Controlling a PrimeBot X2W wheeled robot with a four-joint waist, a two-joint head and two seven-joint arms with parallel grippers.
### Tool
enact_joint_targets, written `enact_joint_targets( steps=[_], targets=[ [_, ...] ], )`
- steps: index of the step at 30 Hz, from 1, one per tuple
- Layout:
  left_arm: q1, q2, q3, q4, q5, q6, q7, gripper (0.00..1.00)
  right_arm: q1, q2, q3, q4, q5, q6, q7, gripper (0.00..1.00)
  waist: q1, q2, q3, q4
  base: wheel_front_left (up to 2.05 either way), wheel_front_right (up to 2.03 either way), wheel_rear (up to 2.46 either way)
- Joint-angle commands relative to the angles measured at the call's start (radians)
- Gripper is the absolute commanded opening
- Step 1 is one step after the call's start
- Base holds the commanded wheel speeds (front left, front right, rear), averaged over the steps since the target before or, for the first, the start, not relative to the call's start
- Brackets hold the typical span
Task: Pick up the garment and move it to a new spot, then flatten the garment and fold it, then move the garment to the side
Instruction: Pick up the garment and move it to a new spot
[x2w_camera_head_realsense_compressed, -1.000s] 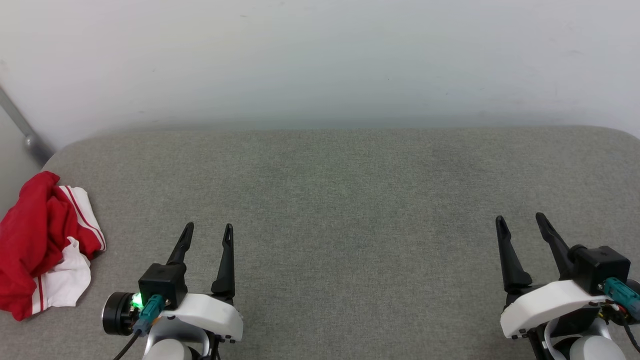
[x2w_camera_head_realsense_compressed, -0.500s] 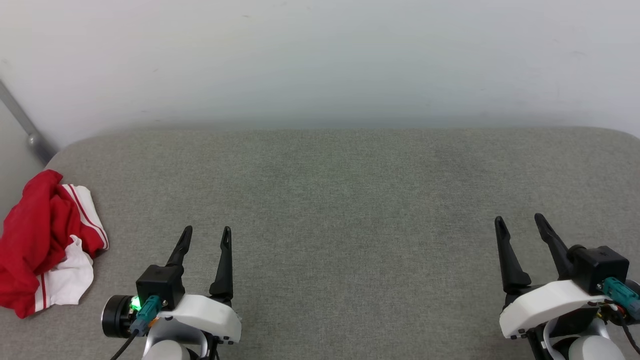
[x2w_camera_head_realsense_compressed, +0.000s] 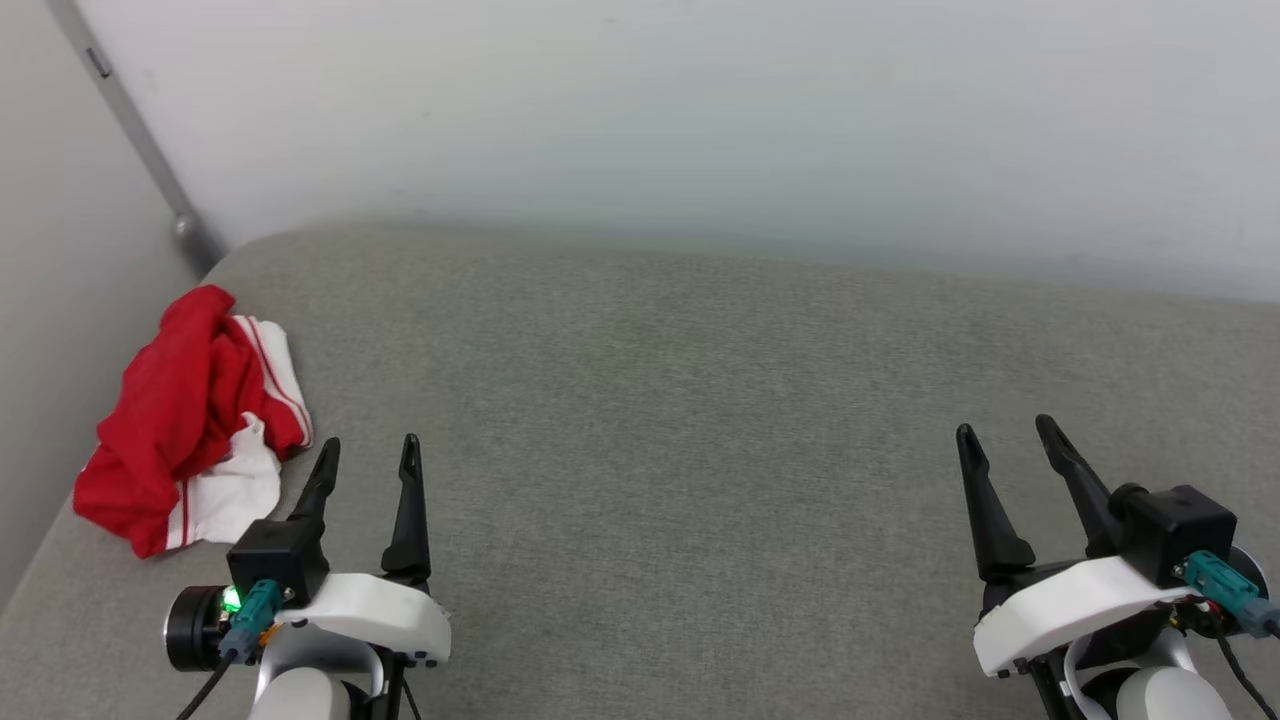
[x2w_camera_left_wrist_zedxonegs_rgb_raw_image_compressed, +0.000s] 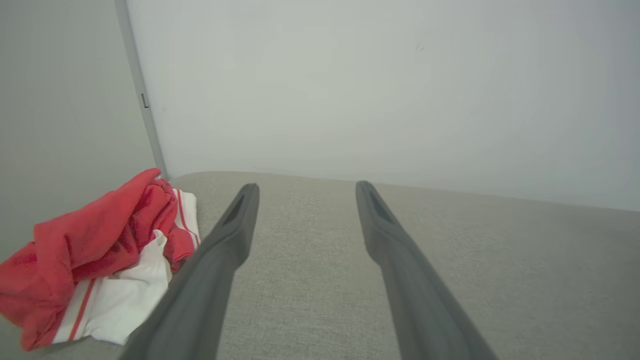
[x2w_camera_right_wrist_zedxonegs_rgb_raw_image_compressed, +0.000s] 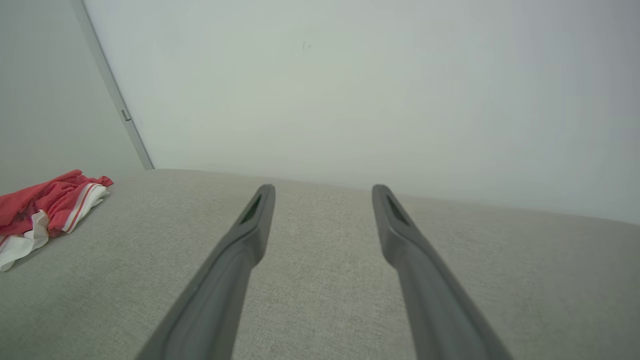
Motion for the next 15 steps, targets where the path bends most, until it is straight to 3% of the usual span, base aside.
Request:
enact_joint_targets(
  steps=[1, 15],
  targets=[
    [-0.008, 0.007, 0.008, -0.003, 0.002, -0.003, -0.003, 1.00, 0.003, 0.003, 0.008, -0.006, 0.005, 0.002, 0.002, 1.00, 0.0000, 0.0000, 0.006, 0.054, 0.00, 0.00, 0.00],
    [0.008, 0.012, 0.063, -0.018, 0.012, 0.000, -0.003, 1.00, -0.015, 0.002, 0.063, -0.010, 0.006, 0.001, 0.008, 1.00, 0.0000, 0.0000, 0.024, 0.238, 0.00, 0.00, 0.00]
  ],
)
